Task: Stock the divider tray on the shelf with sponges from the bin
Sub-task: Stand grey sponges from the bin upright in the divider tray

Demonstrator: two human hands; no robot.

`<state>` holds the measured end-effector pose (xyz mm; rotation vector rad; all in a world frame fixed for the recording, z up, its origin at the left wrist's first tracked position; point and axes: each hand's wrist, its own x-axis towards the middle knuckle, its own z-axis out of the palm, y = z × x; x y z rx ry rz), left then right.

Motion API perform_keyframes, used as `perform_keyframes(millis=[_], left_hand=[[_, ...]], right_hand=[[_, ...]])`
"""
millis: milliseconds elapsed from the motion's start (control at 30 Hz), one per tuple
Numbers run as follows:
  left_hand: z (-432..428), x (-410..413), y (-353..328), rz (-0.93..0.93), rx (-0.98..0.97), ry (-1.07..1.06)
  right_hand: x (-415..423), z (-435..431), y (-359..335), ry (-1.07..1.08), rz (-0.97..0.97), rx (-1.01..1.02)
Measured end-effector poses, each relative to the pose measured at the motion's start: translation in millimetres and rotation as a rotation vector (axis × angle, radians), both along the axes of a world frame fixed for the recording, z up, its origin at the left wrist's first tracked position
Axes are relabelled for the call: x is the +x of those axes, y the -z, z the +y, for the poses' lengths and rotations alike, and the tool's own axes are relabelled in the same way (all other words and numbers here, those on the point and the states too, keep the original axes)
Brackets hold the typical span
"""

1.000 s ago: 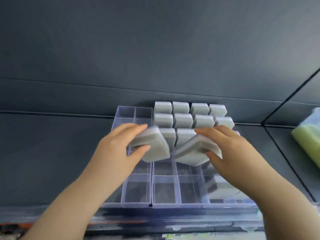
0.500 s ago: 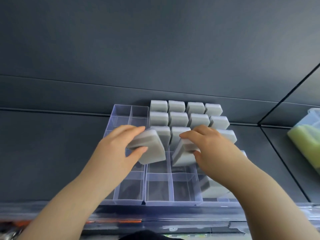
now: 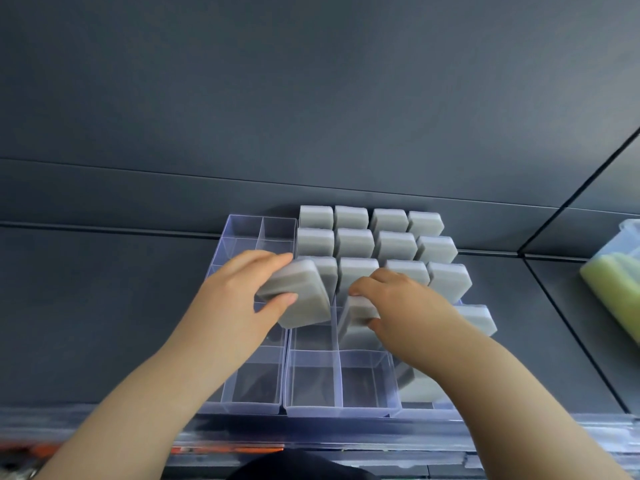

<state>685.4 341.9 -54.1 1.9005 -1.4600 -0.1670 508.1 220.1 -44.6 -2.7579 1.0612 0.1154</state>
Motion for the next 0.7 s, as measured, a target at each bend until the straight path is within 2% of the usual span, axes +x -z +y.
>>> perform_keyframes(millis=[367,700], left_hand=[[-5,-2,3,-0.008,0.040,0.033],[-12,-3,3,-0.048,0.063,0.052]], right_hand=[[3,-5,3,-0.008,0.033,0.060],[2,-6,6,-0.009,0.051,0.036]])
